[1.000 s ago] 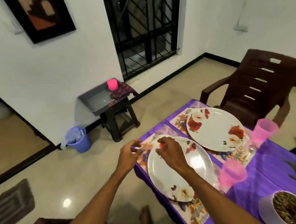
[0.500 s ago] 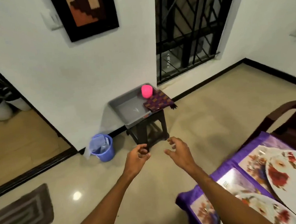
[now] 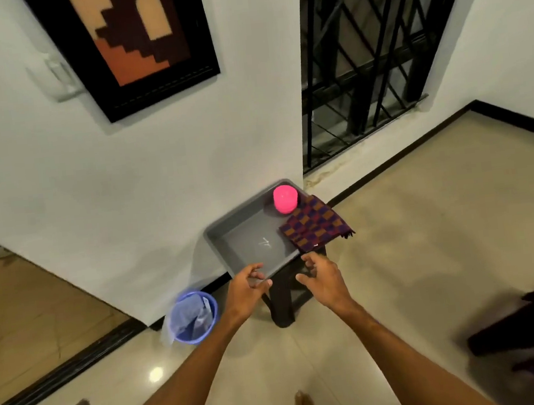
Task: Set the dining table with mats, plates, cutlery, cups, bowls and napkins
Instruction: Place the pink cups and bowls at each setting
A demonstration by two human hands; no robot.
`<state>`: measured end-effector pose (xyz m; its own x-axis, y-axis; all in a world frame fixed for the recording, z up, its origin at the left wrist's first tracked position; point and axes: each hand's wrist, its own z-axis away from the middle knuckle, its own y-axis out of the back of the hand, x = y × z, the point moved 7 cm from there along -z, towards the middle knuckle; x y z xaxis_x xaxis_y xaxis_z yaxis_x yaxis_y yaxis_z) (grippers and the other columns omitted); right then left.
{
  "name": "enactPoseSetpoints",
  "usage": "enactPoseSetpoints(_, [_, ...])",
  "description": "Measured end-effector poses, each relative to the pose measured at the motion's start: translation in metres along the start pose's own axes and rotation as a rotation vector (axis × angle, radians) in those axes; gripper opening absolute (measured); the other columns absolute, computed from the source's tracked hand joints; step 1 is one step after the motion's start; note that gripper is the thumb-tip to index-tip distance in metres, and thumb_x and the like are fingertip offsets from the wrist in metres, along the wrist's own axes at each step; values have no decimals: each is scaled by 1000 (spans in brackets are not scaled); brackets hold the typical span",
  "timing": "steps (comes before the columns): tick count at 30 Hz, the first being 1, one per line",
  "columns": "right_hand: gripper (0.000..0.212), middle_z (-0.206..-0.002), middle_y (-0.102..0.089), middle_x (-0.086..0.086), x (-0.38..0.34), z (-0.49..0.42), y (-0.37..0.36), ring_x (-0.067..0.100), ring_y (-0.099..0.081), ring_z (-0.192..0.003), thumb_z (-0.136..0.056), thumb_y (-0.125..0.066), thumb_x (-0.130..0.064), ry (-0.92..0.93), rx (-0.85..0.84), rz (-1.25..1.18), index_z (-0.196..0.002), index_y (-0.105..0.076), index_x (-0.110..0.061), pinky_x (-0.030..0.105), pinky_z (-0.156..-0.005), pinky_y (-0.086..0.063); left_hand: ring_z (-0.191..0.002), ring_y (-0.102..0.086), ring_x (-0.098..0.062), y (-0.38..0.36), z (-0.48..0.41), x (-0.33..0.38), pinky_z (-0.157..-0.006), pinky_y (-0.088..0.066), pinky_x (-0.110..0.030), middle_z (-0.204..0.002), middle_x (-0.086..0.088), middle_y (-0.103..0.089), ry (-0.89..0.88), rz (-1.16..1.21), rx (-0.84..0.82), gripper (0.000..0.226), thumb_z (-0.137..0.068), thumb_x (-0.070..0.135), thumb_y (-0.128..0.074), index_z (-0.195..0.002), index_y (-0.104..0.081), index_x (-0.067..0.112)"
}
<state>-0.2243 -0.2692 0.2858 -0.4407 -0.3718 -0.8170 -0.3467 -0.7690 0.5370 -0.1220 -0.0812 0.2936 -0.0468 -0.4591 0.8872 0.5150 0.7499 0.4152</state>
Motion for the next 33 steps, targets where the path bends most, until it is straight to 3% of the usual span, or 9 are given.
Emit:
enactPoseSetpoints(2, [47, -118, -60, -3, -1, -36, 2, 15, -61, -107, -84, -79, -21, -13, -4, 5, -127, -59, -22, 36, -93, -56, -83, -65, -17, -1, -40, 4, -85, -56, -33, -97, -6, -67, 19, -3, -28, 39, -83, 10, -78, -115, -61, 23])
enactPoseSetpoints(5, [44, -114, -62, -1, 1, -88, 9, 16, -60, -106, -84, -79, -19, -42, 7, 32, -124, -61, -17, 37, -95, -54, -85, -62, -14, -8, -99, 14, -79, -52, -19, -97, -5, -64, 54, -25, -59, 38, -84, 8, -77, -117, -61, 19])
enactPoseSetpoints(14, [38, -115, -63, -2, 49, -272, -9, 18, -62, -106, -90, -68, -22, -171, -11, -9, -126, -56, -19, 42, -95, -55, -84, -64, -20, -50, -315, -28, -58, -55, -20, -98, -9, -67, 252, 40, -88, 28, -87, 17, -74, -113, -62, 20])
enactPoseSetpoints(18, [36, -114, -63, -2, 73, -352, -25, 16, -61, -105, -96, -62, -20, -239, -3, -99, -130, -54, -15, 38, -98, -53, -78, -61, -16, -76, -397, -69, -66, -53, -30, -104, -11, -67, 412, 152, -49, 34, -93, 22, -69, -122, -60, 8])
enactPoseSetpoints(20, [42, -115, -61, -4, 91, -397, -39, 14, -59, -105, -98, -62, -28, -293, -19, -153, -136, -51, -15, 28, -92, -52, -93, -62, -18, -95, -439, -90, -69, -54, -30, -116, -9, -63, 466, 221, -46, 48, -95, 31, -65, -135, -52, 9])
enactPoseSetpoints(23, [61, -136, -56, 4, 116, -451, -54, 24, -55, -124, -97, -57, -47, -343, -23, -233, -148, -41, -17, 41, -102, -51, -125, -54, -28, -118, -488, -112, -86, -56, -44, -147, -6, -47, 515, 268, -77, 65, -95, 49, -59, -150, -36, 23])
enactPoseSetpoints(25, [65, -148, -48, 7, 130, -477, -68, 27, -47, -135, -99, -52, -49, -354, -38, -259, -154, -35, -19, 41, -108, -43, -131, -49, -31, -132, -510, -125, -93, -54, -52, -153, -3, -40, 521, 265, -101, 69, -94, 56, -56, -153, -31, 31])
enactPoseSetpoints(29, [61, -149, -47, 8, 145, -507, -92, 28, -48, -135, -101, -51, -47, -341, -29, -273, -153, -35, -20, 33, -104, -43, -122, -52, -27, -156, -533, -140, -93, -54, -55, -140, -4, -49, 546, 288, -164, 59, -97, 51, -53, -149, -38, 29])
enactPoseSetpoints(33, [65, -144, -50, 11, 162, -521, -107, 32, -52, -130, -96, -47, -59, -356, 9, -213, -151, -37, -26, 52, -101, -52, -109, -62, -32, -166, -540, -150, -91, -56, -52, -130, -7, -55, 564, 333, -170, 50, -99, 46, -52, -144, -43, 25])
